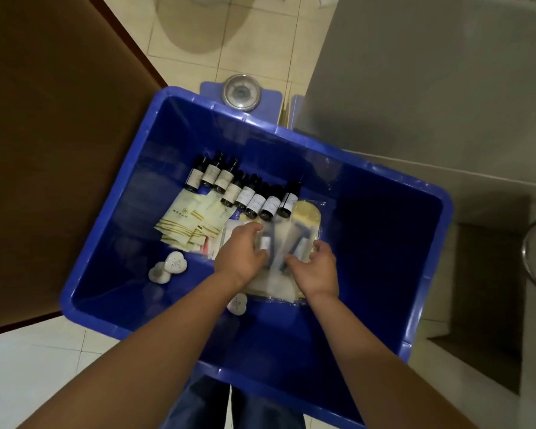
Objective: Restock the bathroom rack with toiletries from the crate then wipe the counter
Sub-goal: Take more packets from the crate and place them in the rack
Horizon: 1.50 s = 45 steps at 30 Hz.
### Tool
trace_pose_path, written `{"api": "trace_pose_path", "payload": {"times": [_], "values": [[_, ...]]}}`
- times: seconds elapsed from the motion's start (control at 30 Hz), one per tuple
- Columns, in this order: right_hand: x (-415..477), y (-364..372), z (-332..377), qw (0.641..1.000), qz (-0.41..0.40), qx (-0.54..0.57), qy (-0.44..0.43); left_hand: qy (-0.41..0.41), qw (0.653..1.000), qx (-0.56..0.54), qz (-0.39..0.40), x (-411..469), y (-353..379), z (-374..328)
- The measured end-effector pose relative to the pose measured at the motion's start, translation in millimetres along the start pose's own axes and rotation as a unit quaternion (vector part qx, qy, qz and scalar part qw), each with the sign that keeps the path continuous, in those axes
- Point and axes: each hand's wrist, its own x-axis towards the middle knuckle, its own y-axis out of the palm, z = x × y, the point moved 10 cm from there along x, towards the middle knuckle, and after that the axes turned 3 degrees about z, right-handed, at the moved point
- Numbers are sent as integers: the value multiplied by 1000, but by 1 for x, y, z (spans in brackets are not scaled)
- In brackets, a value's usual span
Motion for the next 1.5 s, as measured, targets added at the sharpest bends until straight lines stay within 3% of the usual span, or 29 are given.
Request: {"api": "trace_pose_path", "payload": {"times": [0.3, 0.5, 0.8, 1.2, 1.5], "values": [[11, 7, -3, 998, -65, -20, 6, 0, 998, 29, -60, 8, 1, 2], [19, 4, -7, 997, -71, -35, -3, -46, 994, 65, -78, 10, 3, 13], [17, 1, -10, 998, -36, -41, 5, -72, 997, 25, 0, 3, 18, 15], [-60, -22, 22, 989, 12, 146, -30, -37, 994, -91, 49, -58, -17, -28], [-156, -71, 54, 965, -12, 259, -37, 7, 992, -111, 58, -138, -73, -92]]}}
